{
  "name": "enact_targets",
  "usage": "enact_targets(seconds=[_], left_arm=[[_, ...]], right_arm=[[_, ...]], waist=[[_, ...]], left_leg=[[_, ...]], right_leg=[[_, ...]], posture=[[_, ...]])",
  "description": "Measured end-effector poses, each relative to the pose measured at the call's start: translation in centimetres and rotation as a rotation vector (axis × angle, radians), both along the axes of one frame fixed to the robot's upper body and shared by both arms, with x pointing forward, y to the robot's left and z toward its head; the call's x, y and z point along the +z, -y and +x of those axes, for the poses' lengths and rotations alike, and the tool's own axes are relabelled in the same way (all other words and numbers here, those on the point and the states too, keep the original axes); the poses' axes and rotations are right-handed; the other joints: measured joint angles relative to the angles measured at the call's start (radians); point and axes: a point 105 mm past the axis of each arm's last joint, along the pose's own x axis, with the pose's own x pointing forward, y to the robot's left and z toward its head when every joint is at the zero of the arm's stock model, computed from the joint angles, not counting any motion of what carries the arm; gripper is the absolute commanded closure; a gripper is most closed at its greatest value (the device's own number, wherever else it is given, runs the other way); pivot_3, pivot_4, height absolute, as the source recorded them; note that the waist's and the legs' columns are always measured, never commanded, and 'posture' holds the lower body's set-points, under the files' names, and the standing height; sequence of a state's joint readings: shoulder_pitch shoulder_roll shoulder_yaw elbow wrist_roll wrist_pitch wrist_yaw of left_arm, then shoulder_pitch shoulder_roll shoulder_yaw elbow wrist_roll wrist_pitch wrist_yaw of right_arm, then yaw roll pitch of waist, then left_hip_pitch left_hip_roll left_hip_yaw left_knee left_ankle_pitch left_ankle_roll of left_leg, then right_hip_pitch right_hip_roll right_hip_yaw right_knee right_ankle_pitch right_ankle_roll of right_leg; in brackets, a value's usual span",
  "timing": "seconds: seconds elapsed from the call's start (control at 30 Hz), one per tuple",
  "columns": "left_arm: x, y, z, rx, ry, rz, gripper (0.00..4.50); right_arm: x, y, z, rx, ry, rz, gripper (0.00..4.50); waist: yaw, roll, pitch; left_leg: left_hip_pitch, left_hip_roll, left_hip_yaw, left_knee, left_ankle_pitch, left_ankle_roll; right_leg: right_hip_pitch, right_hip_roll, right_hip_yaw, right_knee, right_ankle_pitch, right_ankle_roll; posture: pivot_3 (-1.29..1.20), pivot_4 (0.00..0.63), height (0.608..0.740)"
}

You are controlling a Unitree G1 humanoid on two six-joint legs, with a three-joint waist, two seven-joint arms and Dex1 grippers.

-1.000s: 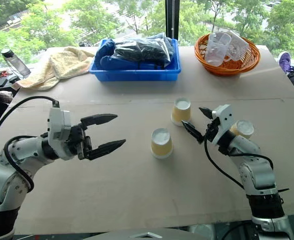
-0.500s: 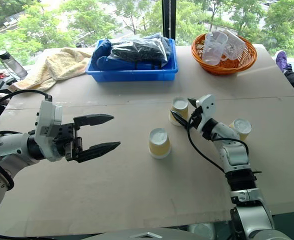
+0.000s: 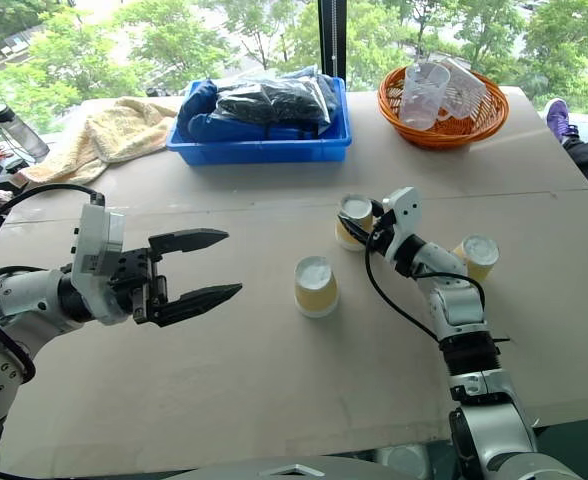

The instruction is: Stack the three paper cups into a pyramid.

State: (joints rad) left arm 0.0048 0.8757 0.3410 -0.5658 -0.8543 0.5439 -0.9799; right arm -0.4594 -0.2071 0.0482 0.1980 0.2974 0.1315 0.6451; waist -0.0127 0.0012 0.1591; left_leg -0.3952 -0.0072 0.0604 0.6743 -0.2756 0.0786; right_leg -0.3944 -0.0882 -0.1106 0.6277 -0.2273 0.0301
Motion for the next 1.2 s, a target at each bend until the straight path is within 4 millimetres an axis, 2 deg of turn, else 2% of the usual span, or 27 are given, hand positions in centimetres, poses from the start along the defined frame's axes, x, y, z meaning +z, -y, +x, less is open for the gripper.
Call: enact_targets(seconds=[0.17,0.33,0.37,0.5,0.67,0.9,1.2], left_arm=[[-0.2,0.0,0.0,-0.011,-0.002,0.006,0.0],[-0.5,0.2,0.1,-0.049,-0.01,0.014,0.0],[-0.3,0.4,0.1,-0.077,-0.003,0.021,0.0],[-0.8,0.4,-0.1,-0.14,-0.022,0.063,0.0],[-1.0,0.5,0.3,-0.209,-0.012,0.101,0.0],[-0.4,1.1,0.9,-0.261,0.019,0.116,0.0],[-0.3,1.6,0.9,-0.285,0.022,0.117,0.0]], right_arm=[[1.3,0.9,-0.6,0.006,0.037,0.004,2.35],[2.2,3.1,-2.8,0.033,0.047,-0.019,2.35],[1.8,3.6,-4.4,0.069,0.02,-0.04,2.35],[-0.7,4.7,-7.9,0.137,-0.101,-0.102,2.35],[-0.7,4.2,-10.6,0.258,-0.102,-0.108,2.35],[-1.1,2.5,-10.7,0.267,-0.072,-0.102,2.35],[-1.5,1.8,-10.1,0.247,-0.052,-0.107,2.35]], waist=[[0.001,0.0,0.0],[0.004,0.0,0.0],[0.007,0.0,0.0],[0.011,0.0,0.0],[0.006,0.0,0.0],[0.014,0.0,0.001],[0.025,0.0,0.001]], left_leg=[[0.0,0.0,0.0,-0.001,0.0,0.0],[0.0,0.0,0.0,-0.002,0.0,0.0],[0.0,0.0,0.0,-0.002,0.0,0.0],[0.0,0.0,0.0,-0.003,0.0,0.0],[0.001,0.001,0.001,-0.003,0.0,0.0],[0.001,0.001,0.001,-0.003,0.0,0.0],[0.001,0.001,0.001,-0.003,0.0,0.0]], right_leg=[[0.0,0.0,0.0,0.0,0.0,0.0],[0.0,-0.001,0.0,0.0,0.0,0.0],[0.0,-0.001,0.0,0.0,0.0,0.0],[0.0,-0.001,0.0,-0.001,0.0,0.0],[-0.001,-0.001,0.001,0.0,0.0,0.0],[-0.001,-0.001,0.001,0.0,0.0,0.0],[-0.001,0.0,0.001,0.0,0.0,0.0]], posture=[[0.0,0.15,0.74],[0.0,0.15,0.74],[0.0,0.15,0.74],[0.0,0.15,0.74],[0.0,0.15,0.74],[0.0,0.15,0.74],[0.0,0.15,0.74]])
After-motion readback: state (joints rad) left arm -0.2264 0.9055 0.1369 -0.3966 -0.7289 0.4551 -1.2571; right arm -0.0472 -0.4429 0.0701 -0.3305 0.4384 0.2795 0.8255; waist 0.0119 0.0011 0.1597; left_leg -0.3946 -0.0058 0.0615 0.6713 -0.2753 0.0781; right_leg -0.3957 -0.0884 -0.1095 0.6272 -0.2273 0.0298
